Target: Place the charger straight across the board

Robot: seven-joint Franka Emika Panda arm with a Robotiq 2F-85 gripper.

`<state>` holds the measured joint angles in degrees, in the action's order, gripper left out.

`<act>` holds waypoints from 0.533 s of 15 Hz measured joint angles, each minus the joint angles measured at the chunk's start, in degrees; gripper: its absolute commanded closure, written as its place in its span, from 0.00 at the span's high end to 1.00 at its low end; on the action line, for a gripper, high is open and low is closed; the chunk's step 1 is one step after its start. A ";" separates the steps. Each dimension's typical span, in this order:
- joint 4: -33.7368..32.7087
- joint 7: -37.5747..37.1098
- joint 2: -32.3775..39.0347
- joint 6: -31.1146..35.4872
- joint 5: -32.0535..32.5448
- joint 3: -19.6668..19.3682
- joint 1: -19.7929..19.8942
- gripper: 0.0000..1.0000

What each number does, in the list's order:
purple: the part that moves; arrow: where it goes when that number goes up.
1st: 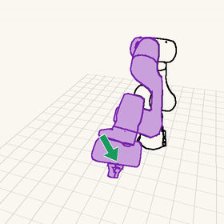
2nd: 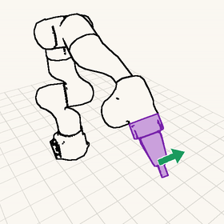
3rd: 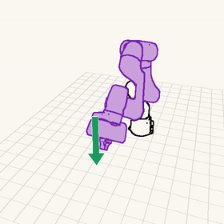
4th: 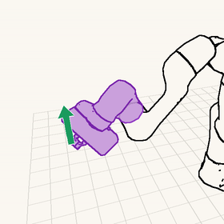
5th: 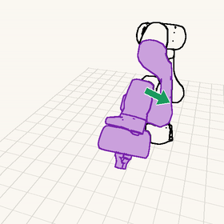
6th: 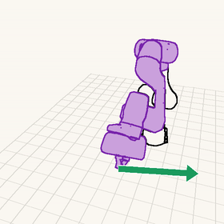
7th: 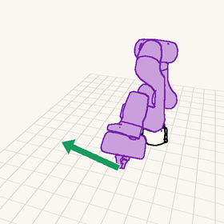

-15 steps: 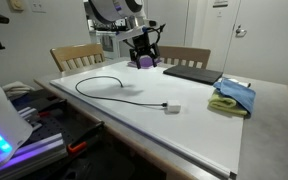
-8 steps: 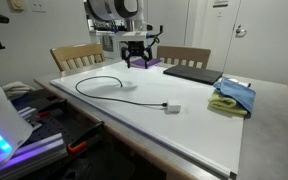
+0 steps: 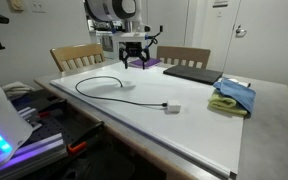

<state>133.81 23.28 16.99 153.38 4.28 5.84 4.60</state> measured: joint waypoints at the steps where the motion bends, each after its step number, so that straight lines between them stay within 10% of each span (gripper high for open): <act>1: 0.15 0.35 0.01 -0.02 0.00 0.22 -0.02 1.00; 8: 2.64 3.11 0.05 -0.23 -1.65 1.52 0.00 1.00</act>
<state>136.46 26.39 17.03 153.15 2.63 7.36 4.60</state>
